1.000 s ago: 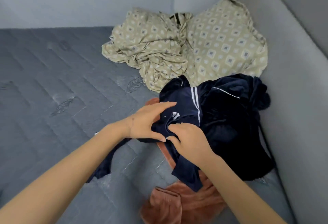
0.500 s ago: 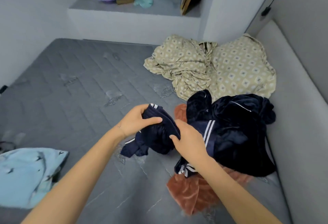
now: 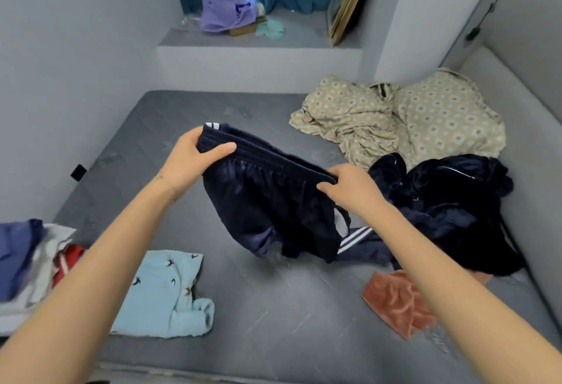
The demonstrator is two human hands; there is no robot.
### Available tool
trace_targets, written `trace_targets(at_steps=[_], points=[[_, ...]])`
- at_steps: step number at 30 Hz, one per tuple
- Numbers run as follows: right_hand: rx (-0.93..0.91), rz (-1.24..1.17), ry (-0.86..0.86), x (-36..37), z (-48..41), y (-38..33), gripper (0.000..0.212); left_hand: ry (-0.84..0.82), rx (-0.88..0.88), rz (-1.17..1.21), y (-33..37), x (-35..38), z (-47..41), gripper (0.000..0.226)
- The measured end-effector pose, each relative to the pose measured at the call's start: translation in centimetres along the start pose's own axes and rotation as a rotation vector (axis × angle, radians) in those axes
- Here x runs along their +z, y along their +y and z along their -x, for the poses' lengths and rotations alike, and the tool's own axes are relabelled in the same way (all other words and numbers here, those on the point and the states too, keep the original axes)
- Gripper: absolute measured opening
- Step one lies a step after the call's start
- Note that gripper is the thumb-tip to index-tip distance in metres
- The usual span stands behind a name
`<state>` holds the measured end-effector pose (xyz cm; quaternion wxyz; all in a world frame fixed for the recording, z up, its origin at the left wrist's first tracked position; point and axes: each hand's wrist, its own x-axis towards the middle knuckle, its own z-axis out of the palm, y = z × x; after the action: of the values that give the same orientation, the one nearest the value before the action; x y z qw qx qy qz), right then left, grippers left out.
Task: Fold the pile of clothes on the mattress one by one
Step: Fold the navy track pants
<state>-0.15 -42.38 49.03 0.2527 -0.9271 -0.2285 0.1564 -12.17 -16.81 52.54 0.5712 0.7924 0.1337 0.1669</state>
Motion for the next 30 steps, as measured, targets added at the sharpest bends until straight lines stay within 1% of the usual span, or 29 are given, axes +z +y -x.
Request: trace_targets(at_steps=[3,7,9,12,14,18,20,22,27,30], points=[[-0.022,0.033,0.060,0.4,1.0,-3.6,0.039,0.045,0.024,0.023,1.0,-4.0,0.3,0.013],[-0.047,-0.001,0.180,-0.3,1.5,-6.6,0.034,0.090,0.044,0.042,2.1,-6.6,-0.3,0.012],[-0.064,-0.093,0.224,-0.8,1.3,-7.6,0.034,0.107,0.040,0.042,2.1,-7.5,-0.5,0.016],[-0.103,-0.282,0.256,-2.0,0.7,-9.4,0.040,0.135,0.029,0.028,1.7,-8.9,-0.3,0.031],[-0.148,-0.351,0.292,-2.8,0.4,-11.0,0.043,0.174,0.026,0.035,1.9,-9.8,-0.1,0.034],[-0.285,-0.445,0.348,-2.9,0.3,-13.9,0.039,0.283,0.053,0.068,2.8,-11.7,0.3,0.015],[-0.323,-0.466,0.347,-2.3,0.1,-14.9,0.041,0.291,0.056,0.095,2.5,-12.5,0.6,0.008],[-0.327,-0.445,0.311,-1.3,0.0,-15.3,0.041,0.275,0.028,0.119,1.0,-13.0,1.2,0.006],[-0.250,-0.533,0.231,2.1,-0.9,-16.1,0.028,0.282,-0.073,0.202,-3.3,-14.2,1.2,0.008],[-0.190,-0.619,0.226,4.1,-1.5,-17.3,0.027,0.279,-0.097,0.214,-5.3,-15.2,1.0,0.008]])
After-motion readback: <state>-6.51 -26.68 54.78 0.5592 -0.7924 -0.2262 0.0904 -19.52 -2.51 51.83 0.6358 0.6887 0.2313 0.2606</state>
